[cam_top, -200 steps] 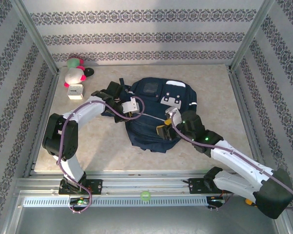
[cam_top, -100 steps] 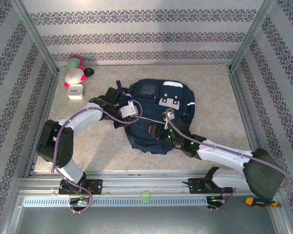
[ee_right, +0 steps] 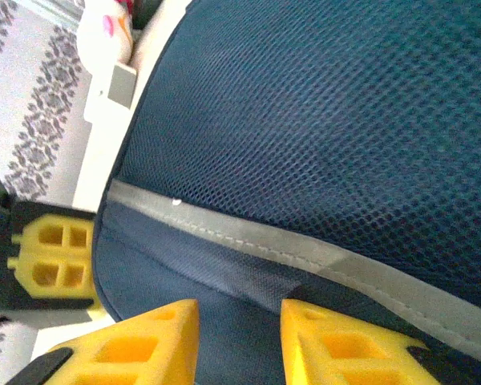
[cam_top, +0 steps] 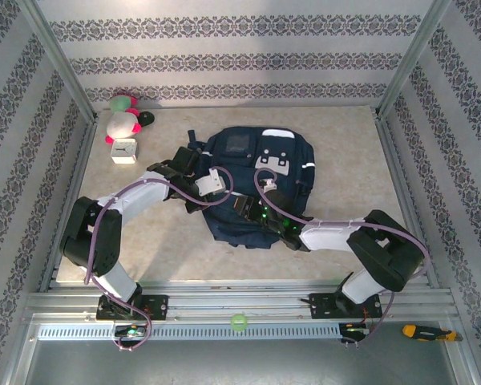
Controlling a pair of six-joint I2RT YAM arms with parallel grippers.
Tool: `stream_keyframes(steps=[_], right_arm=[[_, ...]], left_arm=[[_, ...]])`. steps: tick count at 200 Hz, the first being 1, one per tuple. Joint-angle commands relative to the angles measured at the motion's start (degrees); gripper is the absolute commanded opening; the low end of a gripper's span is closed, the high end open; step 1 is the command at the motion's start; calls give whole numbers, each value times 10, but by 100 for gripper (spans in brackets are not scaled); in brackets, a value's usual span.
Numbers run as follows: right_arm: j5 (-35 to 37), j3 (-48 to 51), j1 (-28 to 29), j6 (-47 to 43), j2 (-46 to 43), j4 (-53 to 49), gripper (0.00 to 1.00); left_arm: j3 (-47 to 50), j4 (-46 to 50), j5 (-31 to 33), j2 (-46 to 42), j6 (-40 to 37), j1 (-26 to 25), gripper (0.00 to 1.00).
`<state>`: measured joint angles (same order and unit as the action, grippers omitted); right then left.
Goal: Pack the student bag
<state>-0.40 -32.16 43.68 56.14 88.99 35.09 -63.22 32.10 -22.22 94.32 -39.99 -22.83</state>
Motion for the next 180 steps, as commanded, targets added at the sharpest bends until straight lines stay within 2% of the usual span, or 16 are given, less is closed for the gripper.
stream_keyframes(steps=[1,47,63,103,135,164,180], right_arm=[[32,5,-14,27,32,20,33],[35,1,-18,26,25,19,33],[34,-3,-15,22,23,19,33],[33,-11,-21,2,-1,3,33],[14,-16,-37,-35,-42,-50,36],[-18,-25,-82,-98,-93,-150,41],[-55,-20,-118,-130,-117,-170,43]], left_arm=[[15,35,-44,-17,-5,-38,0],[13,47,-81,-18,25,-71,0],[14,23,-85,-16,62,-71,2],[38,-71,-152,-33,159,-86,9],[42,-97,-161,-51,180,-91,33],[43,-65,-170,-104,106,-86,58],[55,-63,-170,-136,49,-73,73]])
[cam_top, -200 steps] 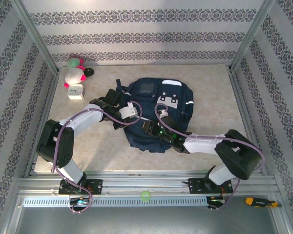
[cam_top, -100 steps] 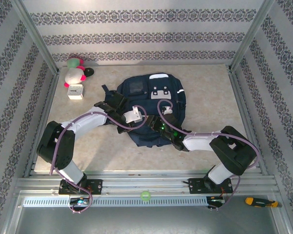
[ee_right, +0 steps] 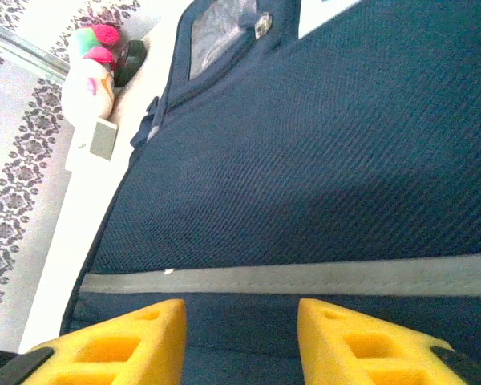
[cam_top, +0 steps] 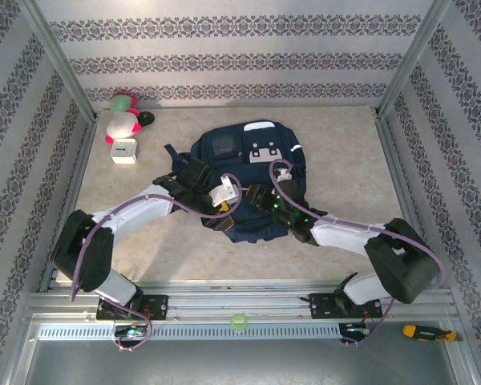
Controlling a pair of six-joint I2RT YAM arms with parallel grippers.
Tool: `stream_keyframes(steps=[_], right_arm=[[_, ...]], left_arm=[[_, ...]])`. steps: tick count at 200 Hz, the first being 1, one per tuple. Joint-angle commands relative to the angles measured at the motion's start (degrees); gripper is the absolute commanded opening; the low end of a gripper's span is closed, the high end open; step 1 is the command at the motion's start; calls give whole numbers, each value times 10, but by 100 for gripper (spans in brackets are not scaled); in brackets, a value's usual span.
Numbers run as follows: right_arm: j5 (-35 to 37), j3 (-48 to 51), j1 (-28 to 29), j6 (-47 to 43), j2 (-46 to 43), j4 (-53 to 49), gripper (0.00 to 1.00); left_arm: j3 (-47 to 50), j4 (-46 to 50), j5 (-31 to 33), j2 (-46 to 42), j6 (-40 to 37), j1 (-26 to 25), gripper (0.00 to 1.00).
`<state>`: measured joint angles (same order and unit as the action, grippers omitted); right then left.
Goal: Pack the student bag
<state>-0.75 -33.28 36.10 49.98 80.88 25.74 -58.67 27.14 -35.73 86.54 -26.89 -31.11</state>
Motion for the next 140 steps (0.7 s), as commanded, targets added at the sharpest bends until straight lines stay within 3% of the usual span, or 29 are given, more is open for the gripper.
stream_keyframes(steps=[1,26,44,57,78,116,140], right_arm=[[-54,-8,-44,-70,-37,-77,44],[-108,4,-82,-112,-91,-95,46],[-132,6,-89,-151,-137,-121,48],[-160,14,-88,-170,-165,-128,49],[-197,34,-87,-169,-196,-134,51],[-223,74,-79,-120,-216,-143,52],[-238,78,-78,-97,-202,-161,52]], left_arm=[[10,-14,-35,-60,-86,11,73],[35,-63,-36,-94,-151,57,78],[38,-74,-50,-94,-240,78,79],[32,-61,-29,-83,-325,78,79],[28,-83,12,-53,-400,78,79],[9,-107,27,4,-448,77,78],[8,-138,35,29,-458,74,69]])
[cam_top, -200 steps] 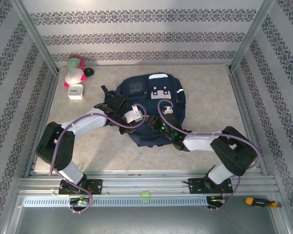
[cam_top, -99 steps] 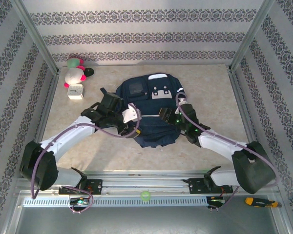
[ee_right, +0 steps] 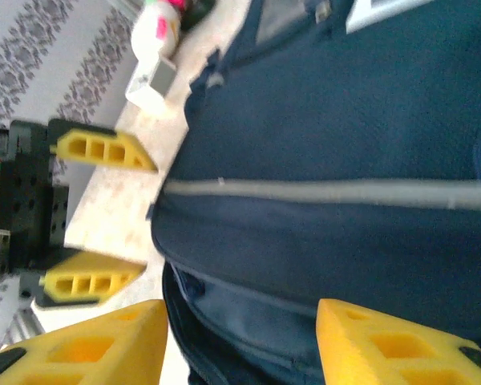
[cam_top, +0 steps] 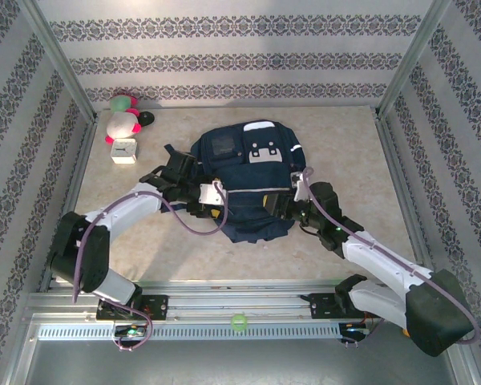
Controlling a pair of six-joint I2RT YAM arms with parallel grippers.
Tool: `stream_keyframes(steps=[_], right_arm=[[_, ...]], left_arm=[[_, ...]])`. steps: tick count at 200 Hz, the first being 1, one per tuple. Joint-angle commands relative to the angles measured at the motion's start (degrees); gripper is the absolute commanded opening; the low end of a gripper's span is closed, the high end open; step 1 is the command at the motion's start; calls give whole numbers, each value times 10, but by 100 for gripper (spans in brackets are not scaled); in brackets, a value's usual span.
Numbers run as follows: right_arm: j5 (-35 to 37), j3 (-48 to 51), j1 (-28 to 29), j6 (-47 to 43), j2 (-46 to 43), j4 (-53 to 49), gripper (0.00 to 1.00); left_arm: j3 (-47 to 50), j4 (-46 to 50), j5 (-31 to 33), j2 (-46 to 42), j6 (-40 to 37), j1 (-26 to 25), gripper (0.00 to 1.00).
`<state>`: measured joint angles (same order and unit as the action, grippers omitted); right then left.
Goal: Pack the student bag
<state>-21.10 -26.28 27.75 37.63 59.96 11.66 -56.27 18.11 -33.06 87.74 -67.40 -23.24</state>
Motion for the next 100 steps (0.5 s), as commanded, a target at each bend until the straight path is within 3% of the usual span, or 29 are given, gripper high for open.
stream_keyframes(steps=[1,19,35,71,100], right_arm=[[-34,8,5,27,8,-21,52],[-33,3,1,27,22,-39,52],[-27,-1,-14,29,32,-47,52],[-25,-16,-81,12,66,-43,51],[-46,-39,-137,-11,103,-25,50]], left_arm=[[-16,-49,9,17,-53,-5,69],[-16,-67,23,34,-66,-5,62],[-17,-76,32,44,-72,-5,49],[-35,-26,4,34,-47,-17,12],[-11,-46,-9,8,38,-52,4]])
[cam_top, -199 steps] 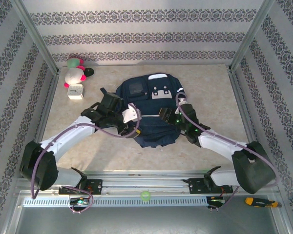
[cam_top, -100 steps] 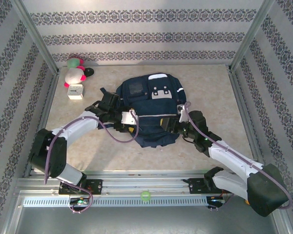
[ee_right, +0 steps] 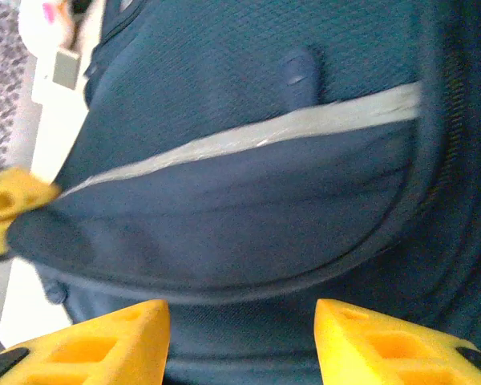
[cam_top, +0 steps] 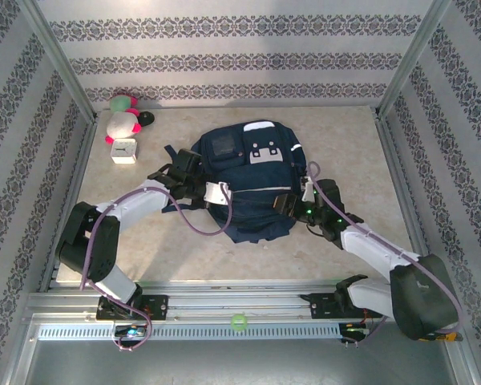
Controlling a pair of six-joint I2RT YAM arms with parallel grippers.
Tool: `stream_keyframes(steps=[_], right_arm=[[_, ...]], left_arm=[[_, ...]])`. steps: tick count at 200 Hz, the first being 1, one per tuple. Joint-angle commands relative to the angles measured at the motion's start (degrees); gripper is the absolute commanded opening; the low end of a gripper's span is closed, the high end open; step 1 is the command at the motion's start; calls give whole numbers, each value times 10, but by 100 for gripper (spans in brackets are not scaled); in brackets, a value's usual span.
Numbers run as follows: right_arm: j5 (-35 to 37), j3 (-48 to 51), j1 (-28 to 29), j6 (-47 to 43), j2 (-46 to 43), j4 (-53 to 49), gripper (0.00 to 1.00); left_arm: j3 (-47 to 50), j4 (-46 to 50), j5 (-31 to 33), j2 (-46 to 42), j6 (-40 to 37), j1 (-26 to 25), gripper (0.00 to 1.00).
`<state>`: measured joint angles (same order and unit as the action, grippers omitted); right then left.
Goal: Pack the student bag
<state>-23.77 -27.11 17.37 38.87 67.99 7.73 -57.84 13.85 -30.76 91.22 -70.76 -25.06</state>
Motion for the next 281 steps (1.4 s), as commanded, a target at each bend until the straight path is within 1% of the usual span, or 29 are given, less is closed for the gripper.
stream_keyframes(steps=[1,13,28,49,69,91,118,136,150,176,200,265,281], right_arm=[[-20,-31,-35,-24,24,14,50],[-27,-43,-55,-37,34,18,50],[-40,-58,-74,-54,40,17,50],[-56,-72,-86,-75,24,3,50],[-61,-71,-86,-96,-23,-23,51],[-58,-57,-84,-110,-97,-63,51],[-59,-32,-58,-124,-192,-108,49],[-51,-12,-17,-128,-236,-115,49],[-37,1,28,-131,-250,-114,49],[3,7,107,-134,-230,-108,48],[44,-17,155,-131,-182,-109,48],[163,-109,228,-197,-65,-166,48],[209,-120,246,-210,-51,-178,48]], left_arm=[[6,-4,-32,-28,75,-36,4],[10,-11,-32,-31,114,-53,2],[11,-29,-33,-32,179,-72,0],[11,-58,-36,-31,269,-96,0],[14,-97,-28,-26,345,-103,0],[11,-117,-19,-14,392,-103,0],[2,-116,-26,-5,409,-103,0],[-2,-123,-37,-5,421,-103,0],[-5,-126,-46,-5,430,-103,0],[-9,-125,-54,-2,440,-103,0],[-10,-124,-56,-2,446,-103,0],[-22,-126,-63,2,457,-103,0],[-25,-128,-66,4,461,-103,0]])
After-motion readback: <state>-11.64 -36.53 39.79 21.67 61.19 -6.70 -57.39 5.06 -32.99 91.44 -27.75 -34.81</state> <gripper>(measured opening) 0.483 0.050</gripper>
